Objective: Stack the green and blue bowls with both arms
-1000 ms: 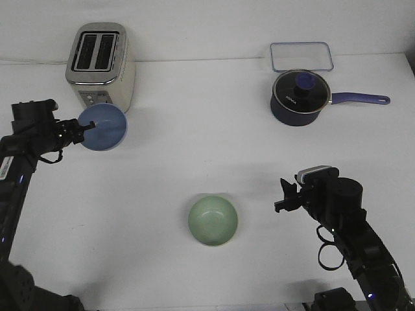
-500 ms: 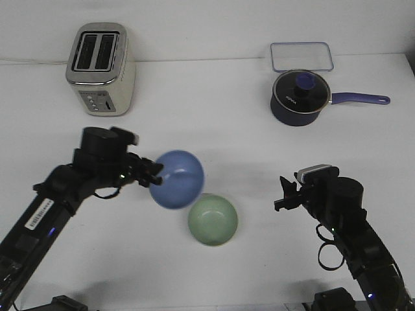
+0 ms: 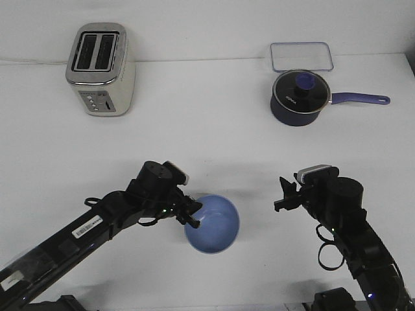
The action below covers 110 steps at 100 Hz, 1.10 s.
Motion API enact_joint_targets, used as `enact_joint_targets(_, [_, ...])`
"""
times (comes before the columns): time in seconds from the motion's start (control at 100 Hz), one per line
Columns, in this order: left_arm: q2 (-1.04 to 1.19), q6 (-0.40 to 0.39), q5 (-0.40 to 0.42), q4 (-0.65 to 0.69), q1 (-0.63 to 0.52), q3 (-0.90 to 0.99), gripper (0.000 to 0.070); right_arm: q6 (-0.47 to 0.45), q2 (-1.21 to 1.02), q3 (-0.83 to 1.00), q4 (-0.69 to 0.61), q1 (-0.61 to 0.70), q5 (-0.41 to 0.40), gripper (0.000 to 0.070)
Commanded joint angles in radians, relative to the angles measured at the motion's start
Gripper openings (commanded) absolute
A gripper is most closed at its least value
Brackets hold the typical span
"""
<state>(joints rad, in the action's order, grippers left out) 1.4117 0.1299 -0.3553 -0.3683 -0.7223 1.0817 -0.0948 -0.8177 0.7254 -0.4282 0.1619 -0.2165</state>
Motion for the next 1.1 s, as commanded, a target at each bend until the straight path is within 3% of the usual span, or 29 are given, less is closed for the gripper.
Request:
enact_joint_targets(0.0, [0.048,0.01,0.02,0.019,-0.024,0.013,0.0014,-0.01,-0.002,0.007,0.008,0.002,-0.005,0.0278])
enact_joint_targets(0.4, [0.101,-0.007,0.097,0.03,-0.044,0.013,0.0026,-0.01,-0.002,0.007,0.006,0.002,-0.005,0.0278])
enact_joint_targets(0.45, [0.101,-0.008,0.097,0.032,-0.044,0.013,0.0113,-0.01,-0.002,0.007,0.005,0.002,-0.005,0.0278])
enact_joint_targets(0.54, [0.098,-0.01,0.097,0.033,-0.044,0.02,0.0392,-0.01,-0.002,0.007,0.004,0.002,-0.005,0.0278])
enact_joint_targets(0.59, [0.089,-0.011,0.097,0.034,-0.039,0.026,0.0467,-0.01,-0.002,0.007,0.003,0.002,-0.005,0.0278])
enact_joint_targets(0.68, [0.05,-0.018,0.111,0.036,-0.01,0.046,0.0467,-0.01,-0.002,0.007,0.001,0.002,-0.005,0.0278])
enact_joint_targets(0.84, [-0.082,-0.027,0.239,0.106,0.068,0.058,0.0467,-0.01,-0.002,0.007,0.002,0.001,-0.003,0.0278])
enact_joint_targets(0.99, [-0.224,-0.115,0.39,0.153,0.189,0.058,0.0462,-0.005,-0.001,0.007,0.023,0.001,-0.003,0.0278])
enact_joint_targets(1.09, [-0.291,-0.17,0.427,0.149,0.291,0.052,0.044,0.015,0.006,0.007,0.051,0.002,-0.002,0.0277])
